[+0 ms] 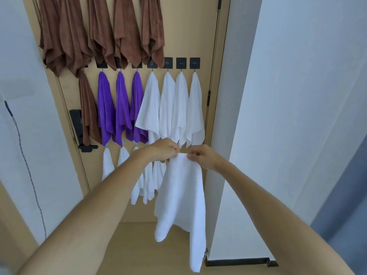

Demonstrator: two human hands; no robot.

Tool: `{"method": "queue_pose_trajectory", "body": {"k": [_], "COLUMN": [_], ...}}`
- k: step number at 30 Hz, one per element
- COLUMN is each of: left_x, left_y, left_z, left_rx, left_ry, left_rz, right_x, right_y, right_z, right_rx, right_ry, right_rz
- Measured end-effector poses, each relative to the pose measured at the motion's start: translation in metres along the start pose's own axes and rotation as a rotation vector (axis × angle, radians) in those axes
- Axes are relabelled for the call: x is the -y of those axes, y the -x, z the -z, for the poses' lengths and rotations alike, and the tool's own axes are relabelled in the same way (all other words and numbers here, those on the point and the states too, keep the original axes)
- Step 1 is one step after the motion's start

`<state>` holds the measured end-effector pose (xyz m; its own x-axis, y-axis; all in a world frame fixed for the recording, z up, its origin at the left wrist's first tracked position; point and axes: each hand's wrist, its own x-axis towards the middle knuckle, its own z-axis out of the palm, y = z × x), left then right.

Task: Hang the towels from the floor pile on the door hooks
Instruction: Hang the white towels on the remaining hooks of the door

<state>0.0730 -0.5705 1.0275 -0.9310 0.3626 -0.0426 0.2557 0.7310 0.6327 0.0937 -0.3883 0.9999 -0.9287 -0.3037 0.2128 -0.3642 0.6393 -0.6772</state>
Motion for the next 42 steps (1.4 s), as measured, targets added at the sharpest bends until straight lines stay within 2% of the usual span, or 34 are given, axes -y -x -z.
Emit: {"method": "queue_pose_trajectory", "body": {"k": [5,10,13,16,27,35,42], "left_x": [-0.005,-0.002,0.0,-0.001,0.008,0.039,0.076], "left_y": [-0.007,-0.02,-0.026,-0.035,-0.044,-0.057,-0.083], "left_z": [-0.007,-0.01,-0.014,-0.023,-0.034,-0.063,-0.074], "left_rx": [0.031,-0.015,-0.01,0.009,0.007,0.042,0.048], "left_ry": [-0.033,-0.132,-0.228,-0.148,-0.018,0.032,0.078], "left_rz": [-0.035,-0.027,0.022,0.033,-0.028,-0.017,0.026], "right_x": [-0.009,-0.025,-0.032,-0.027,-0.054,-0.088,-0.104], "right_y": [-0.008,-0.016,-0.021,-0.024,-0.03,-0.026,-0.05], "right_z": [0.004,0.013,0.016,0.012,0.008,-0.017,-0.039], "right_rx": [-0.013,0.125,0.115,0.055,0.062,0.045,0.093], "right_ry": [-0.022,0.147,0.142,0.035,0.042,0.089,0.009], "right_rz": [-0.022,-0.073,-0.063,-0.032,-0.031,-0.041,-0.105]}}
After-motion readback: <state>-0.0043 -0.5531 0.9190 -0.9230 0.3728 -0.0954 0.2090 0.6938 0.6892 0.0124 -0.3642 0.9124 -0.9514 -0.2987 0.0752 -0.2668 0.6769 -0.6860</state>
